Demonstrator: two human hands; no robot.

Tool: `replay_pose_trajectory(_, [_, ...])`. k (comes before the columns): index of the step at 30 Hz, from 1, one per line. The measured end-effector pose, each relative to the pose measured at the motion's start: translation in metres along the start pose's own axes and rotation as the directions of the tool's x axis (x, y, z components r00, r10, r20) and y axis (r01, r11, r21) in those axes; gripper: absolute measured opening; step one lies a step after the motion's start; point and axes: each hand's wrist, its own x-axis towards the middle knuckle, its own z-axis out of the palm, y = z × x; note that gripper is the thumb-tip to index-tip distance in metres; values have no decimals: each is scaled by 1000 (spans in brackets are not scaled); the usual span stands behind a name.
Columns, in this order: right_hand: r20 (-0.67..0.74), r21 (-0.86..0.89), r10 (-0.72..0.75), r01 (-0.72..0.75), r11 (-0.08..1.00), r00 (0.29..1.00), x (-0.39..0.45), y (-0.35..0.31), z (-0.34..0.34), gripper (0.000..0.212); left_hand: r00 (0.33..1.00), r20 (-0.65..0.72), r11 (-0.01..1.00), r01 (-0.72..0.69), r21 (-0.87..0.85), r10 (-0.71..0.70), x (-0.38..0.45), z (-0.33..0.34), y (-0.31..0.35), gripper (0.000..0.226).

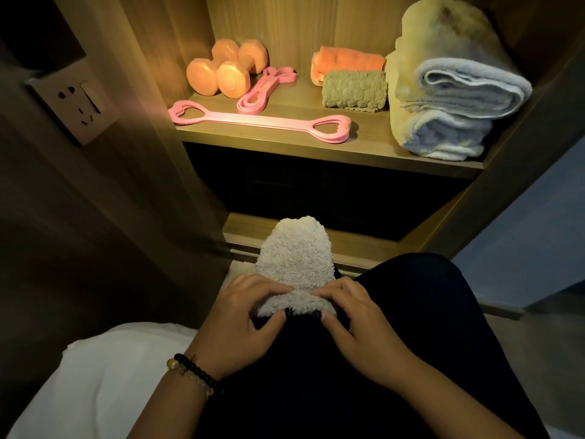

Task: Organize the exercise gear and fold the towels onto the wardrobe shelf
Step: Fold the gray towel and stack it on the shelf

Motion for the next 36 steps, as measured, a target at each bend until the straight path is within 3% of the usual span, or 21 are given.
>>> replay_pose_trajectory(3, [-17, -4, -6, 6, 1000, 1000, 6, -1, -2, 22, 996, -30, 991, 83, -107, -87, 4, -1, 8, 25])
replay_pose_trajectory(6, [-29, 76, 38, -36, 996, 999, 7, -1, -1, 30, 984, -26, 968, 167, -190, -175, 5, -3, 13, 29])
replay_pose_trajectory(9, [-25, 118, 62, -58, 991, 998, 5, -1, 3, 37, 966, -73, 958, 234, -164, -248, 6, -1, 17, 21])
replay_pose_trajectory(15, [-79, 173, 247, -231, 958, 966, 7, -5, 4, 16, 876, -158, 890, 447, -94, -456, 17, 3, 20, 31])
replay_pose_trajectory(20, [-123, -13, 292, -296, 955, 948, 11, -13, 6, 19, 838, -150, 851, 519, -78, -525, 19, 3, 20, 39])
replay_pose_trajectory(24, [-226, -387, -9, -82, 918, 974, 11, -17, 10, 19, 894, -182, 908, 419, 9, -410, 17, 4, 17, 22])
replay_pose_trajectory(27, [-218, -488, -185, 57, 871, 958, 8, -15, 9, 6, 938, -200, 947, 307, 94, -284, 18, 5, 13, 9])
replay_pose_trajectory(31, [-140, -459, -282, 191, 868, 949, -1, -15, 6, 30, 996, -65, 969, 81, 232, -67, 20, 3, 12, 20])
replay_pose_trajectory(36, [-61, -295, -169, 144, 945, 984, -8, -12, -2, 40, 998, 50, 969, 22, 246, -36, 16, -12, 9, 27])
